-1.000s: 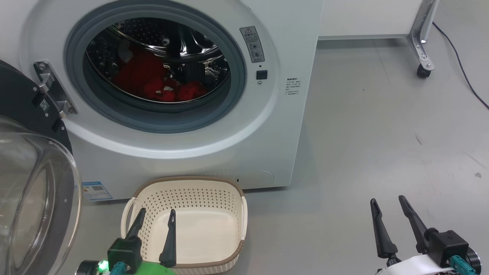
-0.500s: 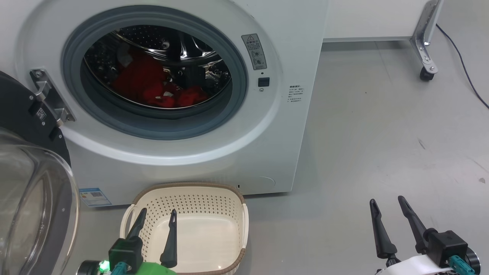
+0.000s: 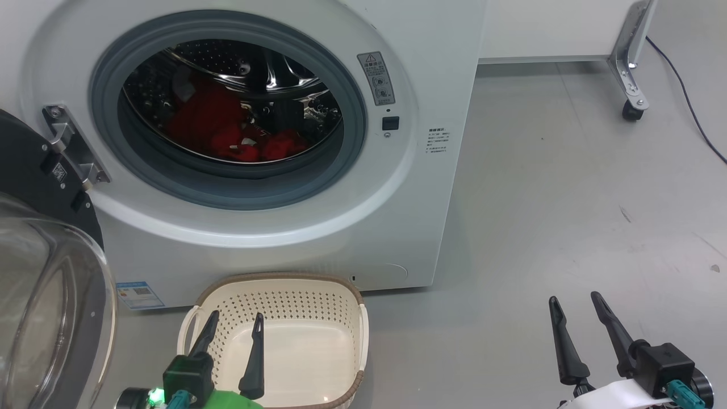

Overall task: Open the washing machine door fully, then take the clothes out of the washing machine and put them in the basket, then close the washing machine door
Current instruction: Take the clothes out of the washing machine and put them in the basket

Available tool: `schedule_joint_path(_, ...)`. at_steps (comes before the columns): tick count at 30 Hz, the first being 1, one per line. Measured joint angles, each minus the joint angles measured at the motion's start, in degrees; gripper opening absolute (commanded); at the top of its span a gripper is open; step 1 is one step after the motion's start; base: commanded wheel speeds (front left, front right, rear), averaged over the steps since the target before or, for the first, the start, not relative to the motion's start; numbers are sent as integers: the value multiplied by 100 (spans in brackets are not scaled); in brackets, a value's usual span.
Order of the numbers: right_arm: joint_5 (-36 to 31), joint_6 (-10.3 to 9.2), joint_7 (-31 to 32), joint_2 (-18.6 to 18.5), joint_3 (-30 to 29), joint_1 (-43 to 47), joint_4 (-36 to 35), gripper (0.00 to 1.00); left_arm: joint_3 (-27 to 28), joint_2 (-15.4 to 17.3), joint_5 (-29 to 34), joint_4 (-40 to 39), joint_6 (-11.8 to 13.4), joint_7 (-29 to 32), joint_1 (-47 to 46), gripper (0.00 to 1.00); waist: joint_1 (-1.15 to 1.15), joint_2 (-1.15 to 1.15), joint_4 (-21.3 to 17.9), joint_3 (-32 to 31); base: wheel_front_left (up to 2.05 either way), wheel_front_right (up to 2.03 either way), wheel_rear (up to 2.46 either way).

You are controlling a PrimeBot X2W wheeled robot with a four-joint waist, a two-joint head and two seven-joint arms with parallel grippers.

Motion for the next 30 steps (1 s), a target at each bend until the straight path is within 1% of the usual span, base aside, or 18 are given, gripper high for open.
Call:
schedule_joint_path(7, -1, 1, 0, 0, 12, -1, -36, 100, -69, 1, -18, -42, 0, 0, -22, 100, 0, 0, -10, 116, 0, 0, 0)
schedule_joint_path(14, -15, 2, 0, 0, -8, -30, -155, 100, -227, 1, -176, -77, 0, -4, -229, 100, 0, 0, -25, 391, 0, 0, 0)
schedule_joint_path(20, -69, 11, 0, 0, 2, -215, -269, 100, -379, 1, -269, -97, 1, -4, -543, 100, 0, 0, -54, 732, 0, 0, 0)
schedule_joint_path(25, -77, 19, 0, -2, 14, -417, -375, 100, -392, 1, -355, -74, 19, 2, -839, 100, 0, 0, -104, 1075, 0, 0, 0)
schedule_joint_path(30, -77, 42, 0, -4, 48, -655, -442, 100, -369, -1, -439, 38, 42, 156, -1233, 100, 0, 0, -178, 1447, 0, 0, 0)
